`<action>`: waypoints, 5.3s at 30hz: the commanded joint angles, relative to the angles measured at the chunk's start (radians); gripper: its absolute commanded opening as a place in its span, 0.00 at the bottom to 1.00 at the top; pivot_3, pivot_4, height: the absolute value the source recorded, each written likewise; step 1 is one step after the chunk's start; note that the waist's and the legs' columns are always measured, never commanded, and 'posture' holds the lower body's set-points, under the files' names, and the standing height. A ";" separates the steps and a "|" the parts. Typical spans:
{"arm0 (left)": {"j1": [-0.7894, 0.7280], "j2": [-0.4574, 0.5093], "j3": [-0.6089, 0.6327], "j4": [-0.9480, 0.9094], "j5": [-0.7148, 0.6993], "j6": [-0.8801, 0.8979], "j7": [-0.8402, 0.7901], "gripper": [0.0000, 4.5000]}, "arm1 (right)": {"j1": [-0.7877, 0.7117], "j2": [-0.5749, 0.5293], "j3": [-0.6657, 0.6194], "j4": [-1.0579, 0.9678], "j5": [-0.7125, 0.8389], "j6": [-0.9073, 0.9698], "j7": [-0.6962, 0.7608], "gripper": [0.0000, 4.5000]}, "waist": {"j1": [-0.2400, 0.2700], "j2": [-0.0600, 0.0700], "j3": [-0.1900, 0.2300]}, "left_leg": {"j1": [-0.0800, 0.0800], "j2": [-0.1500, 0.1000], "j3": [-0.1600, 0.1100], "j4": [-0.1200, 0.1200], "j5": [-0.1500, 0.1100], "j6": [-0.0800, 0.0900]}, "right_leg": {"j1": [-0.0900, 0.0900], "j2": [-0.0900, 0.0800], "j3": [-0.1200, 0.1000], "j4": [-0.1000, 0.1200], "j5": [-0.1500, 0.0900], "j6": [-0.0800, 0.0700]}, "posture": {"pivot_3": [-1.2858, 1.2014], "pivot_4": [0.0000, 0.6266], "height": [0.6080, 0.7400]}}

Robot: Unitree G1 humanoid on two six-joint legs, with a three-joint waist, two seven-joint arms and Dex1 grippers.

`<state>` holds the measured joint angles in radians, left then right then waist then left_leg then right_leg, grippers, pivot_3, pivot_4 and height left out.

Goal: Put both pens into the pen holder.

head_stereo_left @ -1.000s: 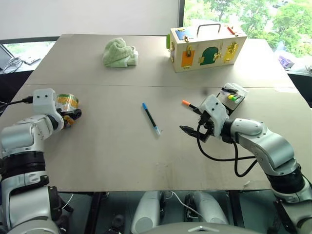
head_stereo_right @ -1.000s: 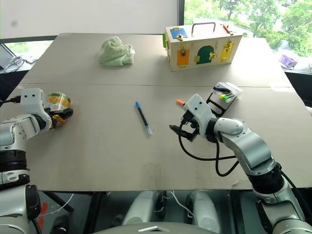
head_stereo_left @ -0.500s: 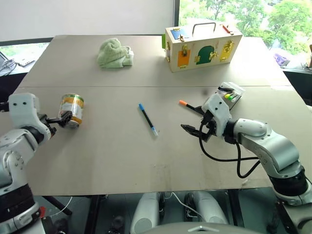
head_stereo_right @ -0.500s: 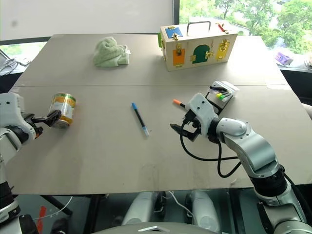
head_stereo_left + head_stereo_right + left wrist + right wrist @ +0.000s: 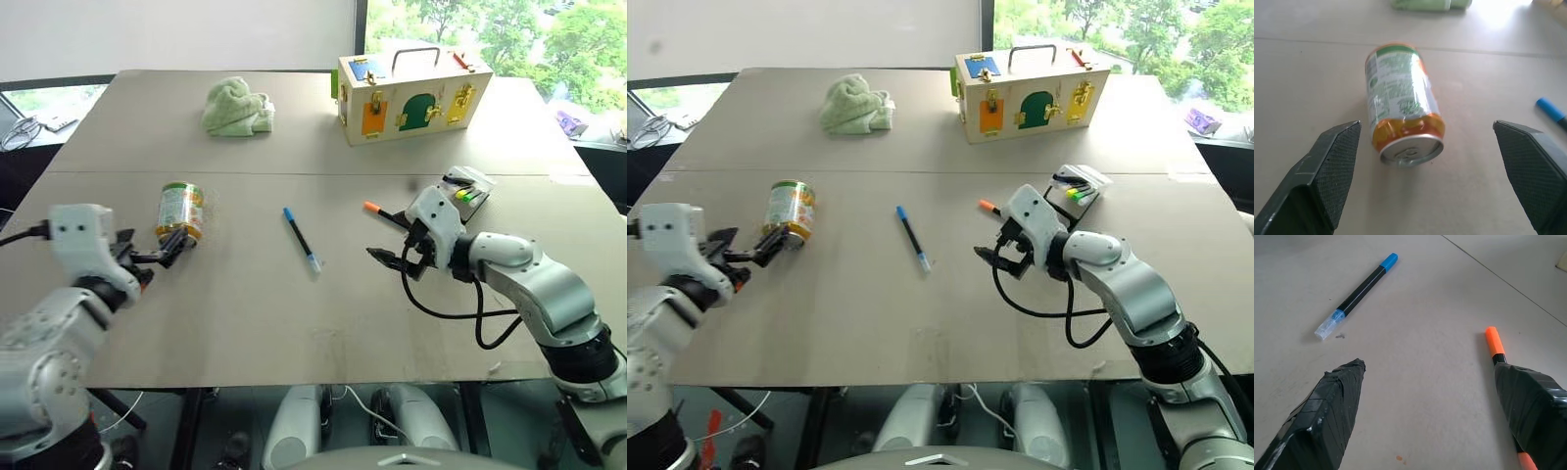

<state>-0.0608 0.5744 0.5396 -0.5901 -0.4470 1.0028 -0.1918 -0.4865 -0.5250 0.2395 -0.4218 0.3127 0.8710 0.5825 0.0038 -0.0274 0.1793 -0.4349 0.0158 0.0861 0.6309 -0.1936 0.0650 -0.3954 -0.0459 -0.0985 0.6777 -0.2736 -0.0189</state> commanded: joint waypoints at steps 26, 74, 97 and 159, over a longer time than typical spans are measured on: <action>-0.369 -0.066 -0.089 0.418 -0.007 0.109 -0.032 0.99 | 0.059 0.007 -0.034 -0.155 -0.016 0.059 -0.084 1.00 | -0.013 0.000 0.000 | 0.002 0.000 0.001 0.001 0.003 0.004 | 0.001 0.001 0.002 0.001 0.000 0.001 | 0.52 0.24 1.00; -0.356 0.007 0.120 0.562 0.068 0.048 0.148 0.95 | 0.066 0.044 -0.008 -0.136 -0.040 0.020 -0.096 1.00 | 0.011 -0.004 0.002 | 0.000 0.000 0.001 0.001 0.000 0.000 | 0.000 0.000 0.001 0.000 0.000 0.000 | 0.52 0.24 1.00; -0.075 -0.029 0.276 0.165 -0.113 0.162 0.034 1.00 | 0.082 0.079 -0.078 -0.121 0.171 -0.329 0.226 1.00 | 0.007 -0.003 0.002 | 0.001 0.000 0.000 0.001 0.000 0.000 | 0.001 0.000 0.001 0.000 0.000 0.000 | 0.52 0.24 1.00; 0.026 0.083 -0.290 -0.099 -0.461 -0.341 -0.508 1.00 | -0.263 0.065 -0.385 0.228 -0.033 -0.374 0.163 0.01 | -0.007 0.009 0.003 | 0.000 -0.001 0.003 -0.005 0.003 0.004 | -0.001 -0.001 0.000 -0.004 0.001 0.001 | 0.52 0.24 1.00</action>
<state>-0.0093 0.6553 0.2778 -0.6809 -0.9189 0.6718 -0.7015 -0.7610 -0.4395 -0.1376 -0.1374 0.3230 0.5969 0.7751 -0.0033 -0.0182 0.1826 -0.4353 0.0149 0.0894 0.6261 -0.1910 0.0695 -0.3960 -0.0470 -0.0979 0.6736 -0.2731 -0.0174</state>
